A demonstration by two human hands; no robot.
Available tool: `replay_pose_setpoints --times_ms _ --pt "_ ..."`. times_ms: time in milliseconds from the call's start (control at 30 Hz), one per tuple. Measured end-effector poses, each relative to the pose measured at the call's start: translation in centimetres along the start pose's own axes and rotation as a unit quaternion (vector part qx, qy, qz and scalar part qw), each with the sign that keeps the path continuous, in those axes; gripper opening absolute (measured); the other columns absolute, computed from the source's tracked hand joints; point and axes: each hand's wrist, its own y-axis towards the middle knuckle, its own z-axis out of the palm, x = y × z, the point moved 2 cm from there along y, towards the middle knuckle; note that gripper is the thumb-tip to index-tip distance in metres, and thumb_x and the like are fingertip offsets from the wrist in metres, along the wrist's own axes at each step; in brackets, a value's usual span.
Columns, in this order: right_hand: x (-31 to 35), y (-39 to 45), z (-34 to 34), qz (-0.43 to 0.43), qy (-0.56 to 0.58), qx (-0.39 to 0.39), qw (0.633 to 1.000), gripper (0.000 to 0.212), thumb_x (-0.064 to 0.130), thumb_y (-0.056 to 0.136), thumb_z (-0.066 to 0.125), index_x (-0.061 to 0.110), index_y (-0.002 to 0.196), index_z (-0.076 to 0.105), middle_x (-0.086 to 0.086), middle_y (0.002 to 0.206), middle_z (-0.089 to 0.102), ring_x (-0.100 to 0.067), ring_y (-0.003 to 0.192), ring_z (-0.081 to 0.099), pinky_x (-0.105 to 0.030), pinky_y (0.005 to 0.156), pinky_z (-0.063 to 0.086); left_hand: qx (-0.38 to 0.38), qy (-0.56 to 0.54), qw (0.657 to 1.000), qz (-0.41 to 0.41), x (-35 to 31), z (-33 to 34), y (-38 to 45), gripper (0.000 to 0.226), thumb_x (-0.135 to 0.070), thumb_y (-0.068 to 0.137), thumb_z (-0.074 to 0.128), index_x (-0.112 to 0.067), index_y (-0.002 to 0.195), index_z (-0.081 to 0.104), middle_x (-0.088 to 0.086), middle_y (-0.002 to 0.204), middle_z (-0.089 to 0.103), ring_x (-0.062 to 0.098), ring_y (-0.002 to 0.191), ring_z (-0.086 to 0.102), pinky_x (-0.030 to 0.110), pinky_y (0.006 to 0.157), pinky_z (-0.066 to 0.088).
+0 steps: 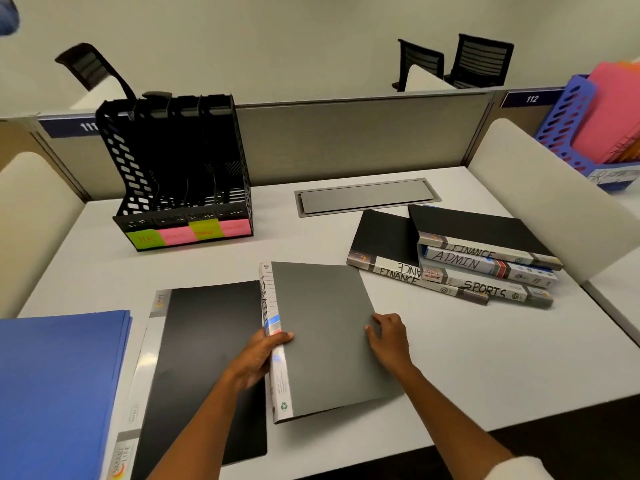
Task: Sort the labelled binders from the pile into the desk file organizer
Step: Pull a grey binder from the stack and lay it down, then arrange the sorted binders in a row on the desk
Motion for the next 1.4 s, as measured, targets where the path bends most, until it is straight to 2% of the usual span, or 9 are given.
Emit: replay_pose_setpoints --times_ms 100,267,400,667,800,900,967,1167,1400 --pt "-0.5 -1.4 -0.1 0.006 -0.017 -0.020 1.000 0.041 0.024 0.091 0.064 0.008 0.129 0.057 -0.013 0.127 0.050 -0.029 0.114 0.051 -0.035 0.097 0.045 0.000 0.049 0.999 0.014 0.5 0.1 -0.1 0.044 -0.018 0.079 0.076 -0.005 0.113 0.051 0.012 0.085 0.062 0.023 0.075 0.063 0.036 0.069 0.056" --pt "-1.0 -3.1 -0.3 0.023 -0.030 -0.043 0.998 0.040 0.021 0.090 0.064 0.006 0.127 0.058 -0.016 0.127 0.050 -0.031 0.113 0.052 -0.036 0.097 0.043 -0.023 0.161 0.985 0.060 0.7 -0.1 -0.5 0.051 -0.031 0.079 0.078 -0.008 0.117 0.053 0.015 0.105 0.069 0.026 0.089 0.071 0.035 0.076 0.060" --pt "-0.9 -4.3 -0.1 0.038 -0.043 -0.057 0.997 0.040 0.020 0.091 0.062 0.006 0.129 0.057 -0.016 0.128 0.050 -0.032 0.114 0.050 -0.035 0.097 0.042 -0.055 0.225 0.969 0.083 0.6 -0.2 -0.9 0.046 -0.039 0.078 0.078 -0.015 0.109 0.054 0.007 0.101 0.068 0.020 0.087 0.070 0.027 0.071 0.059" --pt "-0.3 -5.9 0.0 0.049 -0.093 -0.054 0.993 0.038 0.019 0.095 0.057 0.007 0.130 0.056 -0.015 0.133 0.048 -0.032 0.118 0.048 -0.036 0.098 0.042 -0.075 0.370 0.920 0.101 0.2 -1.4 -1.2 0.039 -0.035 0.075 0.081 -0.007 0.098 0.066 0.004 0.103 0.069 0.013 0.082 0.067 0.018 0.066 0.052" --pt "0.1 -6.9 -0.1 0.045 -0.103 -0.040 0.993 0.038 0.020 0.095 0.055 0.007 0.131 0.054 -0.014 0.136 0.047 -0.030 0.121 0.047 -0.033 0.101 0.040 -0.093 0.395 0.908 0.102 -0.4 -1.9 -1.2 0.044 -0.032 0.075 0.081 -0.007 0.108 0.064 0.007 0.117 0.066 0.022 0.097 0.066 0.032 0.081 0.056" --pt "0.4 -7.8 -0.5 0.032 -0.068 -0.023 0.997 0.042 0.018 0.095 0.056 0.006 0.135 0.050 -0.014 0.138 0.047 -0.028 0.125 0.046 -0.032 0.105 0.037 -0.122 0.435 0.881 0.140 -1.1 -2.0 -1.6 0.037 -0.034 0.082 0.075 -0.008 0.106 0.064 0.007 0.119 0.066 0.017 0.091 0.063 0.017 0.060 0.046" --pt "0.7 -8.5 -0.9 0.032 -0.030 -0.029 0.999 0.043 0.018 0.096 0.055 0.007 0.137 0.048 -0.012 0.139 0.047 -0.027 0.126 0.046 -0.033 0.108 0.037 -0.154 0.435 0.865 0.198 -1.7 -2.0 -1.8 0.031 -0.033 0.086 0.070 -0.007 0.103 0.067 0.009 0.115 0.067 0.019 0.092 0.064 0.017 0.059 0.044" --pt "0.5 -10.4 -2.4 0.067 0.044 -0.104 0.991 0.042 0.017 0.096 0.056 0.014 0.137 0.048 -0.008 0.139 0.047 -0.024 0.127 0.047 -0.038 0.108 0.040 -0.163 0.362 0.871 0.289 -3.7 0.3 -2.4 0.038 -0.024 0.089 0.068 -0.005 0.121 0.063 0.016 0.117 0.059 0.028 0.105 0.060 0.039 0.090 0.052" --pt "-2.0 -11.3 -4.4 0.119 0.059 -0.134 0.982 0.042 0.021 0.096 0.056 0.017 0.137 0.047 -0.006 0.141 0.043 -0.022 0.129 0.045 -0.032 0.107 0.039 -0.104 0.294 0.907 0.283 -3.7 5.0 -2.1 0.029 -0.020 0.091 0.065 -0.005 0.116 0.064 0.014 0.111 0.065 0.024 0.098 0.063 0.029 0.080 0.049"
